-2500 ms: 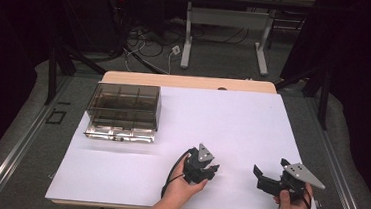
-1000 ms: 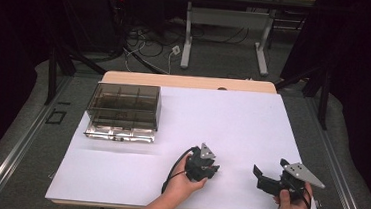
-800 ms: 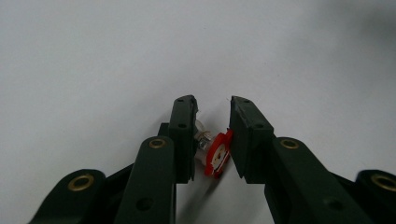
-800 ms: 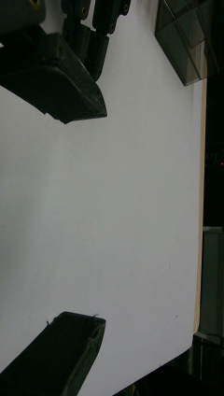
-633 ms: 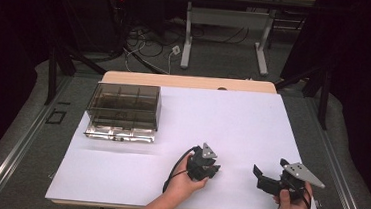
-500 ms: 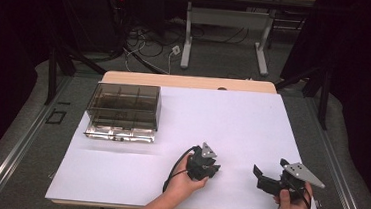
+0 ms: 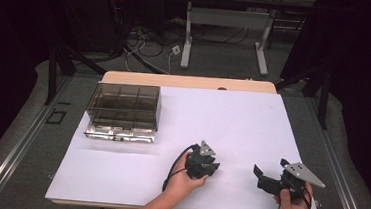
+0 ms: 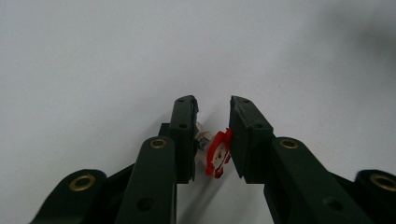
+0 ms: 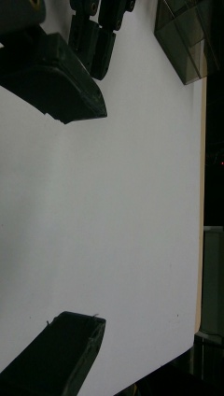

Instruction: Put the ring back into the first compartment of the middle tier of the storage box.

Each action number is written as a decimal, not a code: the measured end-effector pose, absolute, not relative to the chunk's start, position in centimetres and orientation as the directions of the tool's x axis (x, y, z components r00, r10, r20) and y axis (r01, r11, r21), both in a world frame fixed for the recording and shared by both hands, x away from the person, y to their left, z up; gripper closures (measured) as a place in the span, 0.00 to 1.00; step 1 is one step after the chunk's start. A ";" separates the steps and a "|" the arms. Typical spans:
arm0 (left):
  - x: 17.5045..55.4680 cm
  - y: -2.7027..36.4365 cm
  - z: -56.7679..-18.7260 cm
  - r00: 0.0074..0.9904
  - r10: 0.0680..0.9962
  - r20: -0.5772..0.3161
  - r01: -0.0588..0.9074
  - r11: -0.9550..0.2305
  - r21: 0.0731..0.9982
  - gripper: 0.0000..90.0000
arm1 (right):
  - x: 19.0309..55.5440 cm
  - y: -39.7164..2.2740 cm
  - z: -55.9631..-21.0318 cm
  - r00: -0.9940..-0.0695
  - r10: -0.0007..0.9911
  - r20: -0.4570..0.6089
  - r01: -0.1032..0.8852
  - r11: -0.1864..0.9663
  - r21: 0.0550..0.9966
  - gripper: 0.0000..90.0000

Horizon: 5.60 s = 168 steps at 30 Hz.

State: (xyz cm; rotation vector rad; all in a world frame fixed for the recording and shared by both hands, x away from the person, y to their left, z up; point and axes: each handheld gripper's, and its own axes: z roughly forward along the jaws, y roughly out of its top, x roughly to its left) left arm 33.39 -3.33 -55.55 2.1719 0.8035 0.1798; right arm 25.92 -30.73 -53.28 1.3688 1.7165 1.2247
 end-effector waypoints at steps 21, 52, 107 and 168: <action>34.3 -2.1 -53.0 0.764 0.634 -0.122 0.480 -0.432 0.763 0.79 | 25.9 -30.7 -53.3 -0.264 0.961 0.087 0.379 0.021 0.925 0.01; 36.3 3.2 -48.0 0.693 0.712 -0.112 0.475 -0.334 0.814 0.79 | 25.9 -30.6 -53.4 -0.265 0.961 0.083 0.391 0.028 0.920 0.01; 36.1 18.2 -46.5 0.463 0.871 -0.164 0.532 -0.126 0.837 0.79 | 26.0 -30.4 -53.5 -0.269 0.960 0.073 0.393 0.040 0.919 0.01; 36.9 28.9 -50.8 0.165 0.964 -0.207 0.565 0.080 0.821 0.79 | 26.1 -30.3 -53.6 -0.274 0.959 0.079 0.399 0.038 0.916 0.01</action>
